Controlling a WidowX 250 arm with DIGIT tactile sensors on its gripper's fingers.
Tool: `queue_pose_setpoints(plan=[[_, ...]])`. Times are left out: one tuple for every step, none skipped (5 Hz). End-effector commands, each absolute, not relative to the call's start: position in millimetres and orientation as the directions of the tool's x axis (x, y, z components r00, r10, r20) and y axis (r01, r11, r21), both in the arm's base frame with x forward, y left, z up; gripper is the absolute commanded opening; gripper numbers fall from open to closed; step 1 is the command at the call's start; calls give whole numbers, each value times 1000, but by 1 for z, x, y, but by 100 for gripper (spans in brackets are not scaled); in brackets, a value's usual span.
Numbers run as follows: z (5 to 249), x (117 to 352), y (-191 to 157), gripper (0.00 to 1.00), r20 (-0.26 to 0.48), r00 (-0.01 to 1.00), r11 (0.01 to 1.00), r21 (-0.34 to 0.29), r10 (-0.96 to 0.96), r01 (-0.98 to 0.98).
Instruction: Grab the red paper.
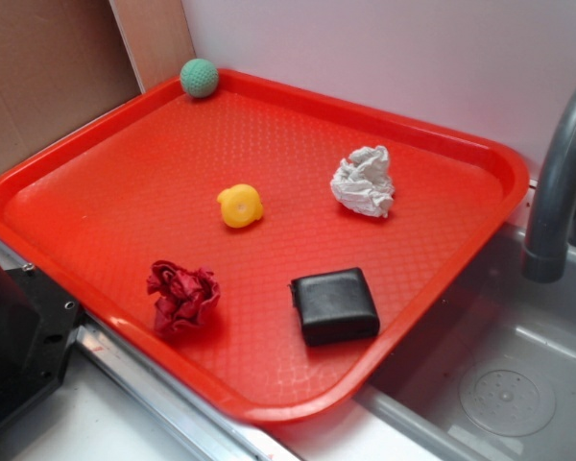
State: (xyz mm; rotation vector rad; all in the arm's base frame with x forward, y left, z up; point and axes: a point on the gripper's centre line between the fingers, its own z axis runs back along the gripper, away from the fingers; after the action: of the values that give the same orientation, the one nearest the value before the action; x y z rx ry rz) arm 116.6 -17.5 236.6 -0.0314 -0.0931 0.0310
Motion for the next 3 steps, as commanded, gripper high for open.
queue_pose_setpoints(plan=[[237, 117, -17, 100, 92, 995, 999, -33, 32, -29], [197, 108, -31, 100, 62, 997, 999, -31, 35, -33], [148, 107, -59, 100, -8, 1000, 999, -44, -13, 13]])
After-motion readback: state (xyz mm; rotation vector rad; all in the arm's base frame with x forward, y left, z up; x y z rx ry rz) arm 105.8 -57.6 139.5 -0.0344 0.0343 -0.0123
